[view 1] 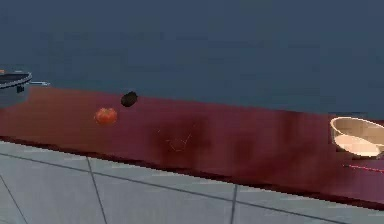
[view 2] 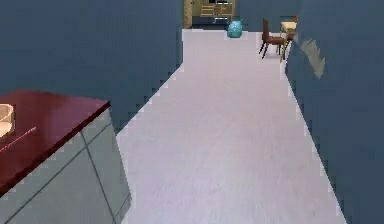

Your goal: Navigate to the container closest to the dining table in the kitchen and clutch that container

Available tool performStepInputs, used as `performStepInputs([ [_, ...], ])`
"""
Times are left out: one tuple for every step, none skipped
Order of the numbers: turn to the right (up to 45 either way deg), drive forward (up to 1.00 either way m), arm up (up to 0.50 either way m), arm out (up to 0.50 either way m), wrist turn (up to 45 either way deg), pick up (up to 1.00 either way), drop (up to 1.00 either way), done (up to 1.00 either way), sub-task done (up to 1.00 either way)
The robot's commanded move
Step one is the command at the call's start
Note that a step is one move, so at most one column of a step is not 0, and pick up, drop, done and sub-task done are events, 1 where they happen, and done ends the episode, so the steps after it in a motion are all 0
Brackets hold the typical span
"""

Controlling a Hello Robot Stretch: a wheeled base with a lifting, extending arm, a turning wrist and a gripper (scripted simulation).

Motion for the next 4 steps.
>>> performStepInputs([
  [30.0,0.0,0.0,0.0,0.0,0.0,0.0,0.0,0.0],
  [0.0,0.35,0.0,0.0,0.0,0.0,0.0,0.0,0.0],
  [-45.0,0.0,0.0,0.0,0.0,0.0,0.0,0.0,0.0],
  [-21.0,0.0,0.0,0.0,0.0,0.0,0.0,0.0,0.0],
])
